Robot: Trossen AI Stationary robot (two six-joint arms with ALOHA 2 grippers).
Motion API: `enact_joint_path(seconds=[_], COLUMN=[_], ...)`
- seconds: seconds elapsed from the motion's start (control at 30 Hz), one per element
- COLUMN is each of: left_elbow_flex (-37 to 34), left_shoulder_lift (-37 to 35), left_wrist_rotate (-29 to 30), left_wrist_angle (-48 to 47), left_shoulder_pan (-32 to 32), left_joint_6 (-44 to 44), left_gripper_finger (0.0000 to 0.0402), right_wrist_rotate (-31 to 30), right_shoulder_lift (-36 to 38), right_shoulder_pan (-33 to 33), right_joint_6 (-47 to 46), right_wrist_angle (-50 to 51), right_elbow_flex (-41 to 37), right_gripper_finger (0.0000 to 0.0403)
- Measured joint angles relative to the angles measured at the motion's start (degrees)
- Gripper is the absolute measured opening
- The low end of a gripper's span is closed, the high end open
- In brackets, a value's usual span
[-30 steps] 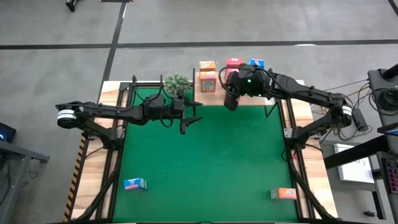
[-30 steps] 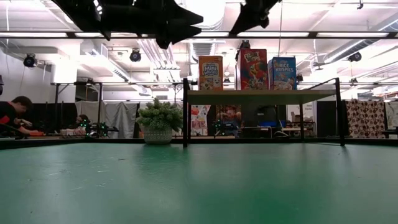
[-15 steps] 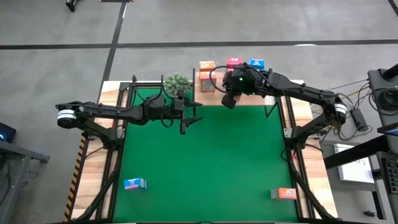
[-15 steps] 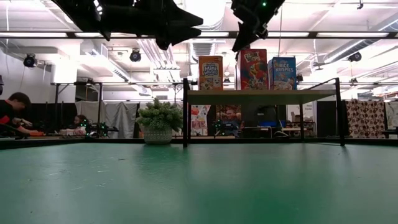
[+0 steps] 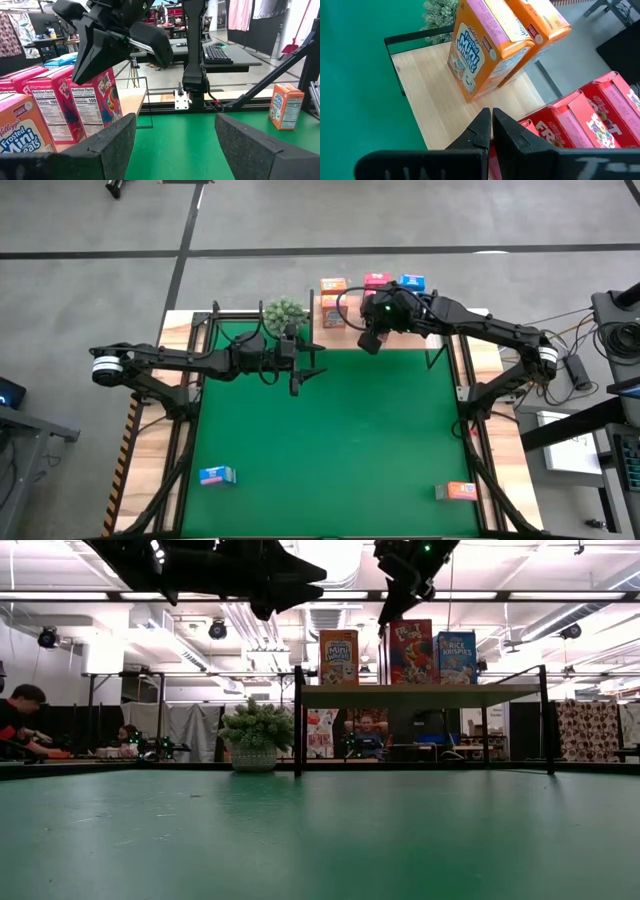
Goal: Stack cereal on shelf
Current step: Put the red cereal box on the shelf aligned with the other red cereal box, then put the blue cereal box on the shelf aligned with the other blue cereal box
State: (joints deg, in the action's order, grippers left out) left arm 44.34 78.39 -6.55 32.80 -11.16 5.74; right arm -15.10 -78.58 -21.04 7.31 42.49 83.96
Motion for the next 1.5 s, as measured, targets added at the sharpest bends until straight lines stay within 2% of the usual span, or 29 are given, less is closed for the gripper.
enact_joint_path(seconds=[0.27, 0.37, 0.53, 0.63, 0.73, 0.87, 1.03, 1.3, 1.5], left_elbow_flex=[0.0, 0.0, 0.0, 0.0, 0.0, 2.9, 9.8, 23.6, 32.1], left_shoulder_lift=[0.0, -0.1, -0.5, -0.5, -0.6, -0.6, -0.7, -0.7, -0.7], left_wrist_rotate=[0.0, 0.0, 0.0, 0.0, 0.0, 0.0, -0.1, -0.1, -0.1], left_wrist_angle=[0.1, 0.1, 0.3, 0.4, 0.6, -4.0, -19.2, -57.8, -83.4], left_shoulder_pan=[0.0, -0.1, -0.2, -0.2, -0.1, 1.1, 4.8, 9.5, 14.3], left_joint_6=[0.0, 0.0, -1.0, -2.5, -4.5, -6.8, -6.7, -7.3, -15.6], left_gripper_finger=[0.0256, 0.0256, 0.0256, 0.0256, 0.0256, 0.0256, 0.0256, 0.0256, 0.0256], right_wrist_rotate=[1.2, 3.6, 3.9, 3.9, 4.0, 4.1, 5.6, 8.1, 8.1], right_shoulder_lift=[1.3, 3.1, 7.3, 10.2, 13.3, 16.7, 19.5, 25.0, 28.3], right_shoulder_pan=[1.3, 2.9, 6.4, 9.4, 12.5, 15.7, 17.4, 20.6, 23.4], right_joint_6=[-0.7, -0.7, -0.5, -0.3, 0.7, 3.7, 6.2, 7.7, 8.2], right_wrist_angle=[-0.5, -0.5, -1.6, -5.1, -12.5, -23.7, -32.9, -44.3, -52.5], right_elbow_flex=[1.2, 1.1, -1.5, -5.7, -12.3, -21.1, -28.8, -39.1, -45.0], right_gripper_finger=[0.0009, 0.0009, 0.0009, 0.0009, 0.0009, 0.0009, 0.0009, 0.0009, 0.0009])
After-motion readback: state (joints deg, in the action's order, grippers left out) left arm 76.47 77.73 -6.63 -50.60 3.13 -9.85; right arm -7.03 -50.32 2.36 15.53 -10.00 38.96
